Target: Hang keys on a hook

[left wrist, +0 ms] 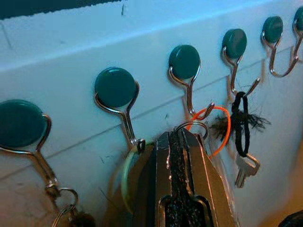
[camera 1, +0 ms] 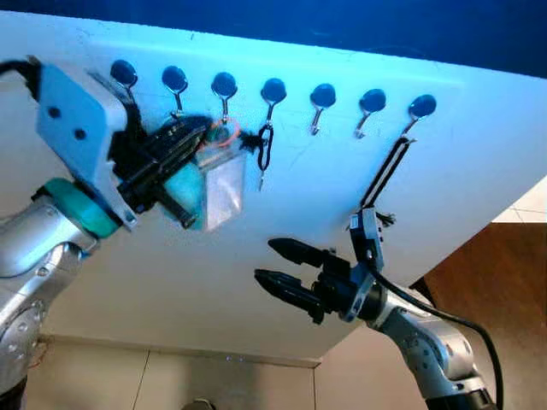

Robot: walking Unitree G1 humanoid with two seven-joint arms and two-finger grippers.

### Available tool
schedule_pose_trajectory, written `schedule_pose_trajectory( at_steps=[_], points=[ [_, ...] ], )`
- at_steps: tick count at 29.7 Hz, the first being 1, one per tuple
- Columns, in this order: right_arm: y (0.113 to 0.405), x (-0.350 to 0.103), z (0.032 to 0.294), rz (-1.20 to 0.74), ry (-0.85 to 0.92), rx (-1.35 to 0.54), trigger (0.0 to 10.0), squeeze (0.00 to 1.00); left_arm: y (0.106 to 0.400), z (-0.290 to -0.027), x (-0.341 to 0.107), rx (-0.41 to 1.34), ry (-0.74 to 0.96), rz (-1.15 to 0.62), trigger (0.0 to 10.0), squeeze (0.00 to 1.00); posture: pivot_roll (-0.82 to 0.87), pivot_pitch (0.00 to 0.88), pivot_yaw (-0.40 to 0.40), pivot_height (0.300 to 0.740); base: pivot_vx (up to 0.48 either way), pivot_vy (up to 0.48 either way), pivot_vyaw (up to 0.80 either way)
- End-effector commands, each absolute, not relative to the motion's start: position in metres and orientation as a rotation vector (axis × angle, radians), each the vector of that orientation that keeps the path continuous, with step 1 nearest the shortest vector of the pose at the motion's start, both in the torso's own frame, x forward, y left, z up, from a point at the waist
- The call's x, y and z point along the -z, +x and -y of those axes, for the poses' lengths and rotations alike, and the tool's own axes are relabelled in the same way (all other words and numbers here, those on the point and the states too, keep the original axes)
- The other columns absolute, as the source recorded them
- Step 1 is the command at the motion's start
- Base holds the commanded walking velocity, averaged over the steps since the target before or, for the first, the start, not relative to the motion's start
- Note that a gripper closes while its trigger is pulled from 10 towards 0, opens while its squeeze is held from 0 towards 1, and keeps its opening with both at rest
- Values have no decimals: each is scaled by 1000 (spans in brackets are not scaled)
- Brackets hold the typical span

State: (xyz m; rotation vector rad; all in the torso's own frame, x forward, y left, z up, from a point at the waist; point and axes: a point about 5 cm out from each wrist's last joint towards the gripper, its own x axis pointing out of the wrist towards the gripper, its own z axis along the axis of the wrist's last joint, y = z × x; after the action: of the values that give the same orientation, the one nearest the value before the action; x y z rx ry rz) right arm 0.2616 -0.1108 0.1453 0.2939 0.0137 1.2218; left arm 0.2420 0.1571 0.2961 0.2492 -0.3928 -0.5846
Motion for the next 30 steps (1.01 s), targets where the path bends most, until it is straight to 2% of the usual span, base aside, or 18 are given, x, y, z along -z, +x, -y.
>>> schedule_pose_trajectory(
  at_steps=[1,9,10,16,17,19,23,30],
  points=[
    [260,-141,111,-31,287,-1221,10000,0,243,-156,-286,602,261,336,10000,0,103,0,18,740,0,0,0],
    [260,-140,111,-32,284,-1221,10000,0,244,-157,-283,599,250,334,10000,0,100,0,17,740,0,0,0],
    [260,-140,111,-33,283,-1221,10000,0,242,-156,-286,617,214,355,10000,1000,98,0,16,740,0,0,0],
    [260,-140,112,-35,283,-1220,10000,0,234,-155,-295,677,116,410,10000,1000,100,0,15,740,0,0,0],
    [260,-140,112,-36,283,-1220,10000,0,229,-157,-295,718,91,409,10000,0,102,0,14,740,0,0,0],
    [260,-140,112,-36,283,-1220,10000,0,229,-157,-295,718,91,409,10000,0,102,0,14,740,0,0,0],
    [261,-140,112,-36,288,-1221,10000,0,211,-164,-285,866,11,359,10000,0,113,0,12,740,0,0,0],
    [262,-141,112,-37,286,-1227,10000,0,198,-163,-257,924,57,232,10000,0,116,0,6,740,0,0,0]
  ],
)
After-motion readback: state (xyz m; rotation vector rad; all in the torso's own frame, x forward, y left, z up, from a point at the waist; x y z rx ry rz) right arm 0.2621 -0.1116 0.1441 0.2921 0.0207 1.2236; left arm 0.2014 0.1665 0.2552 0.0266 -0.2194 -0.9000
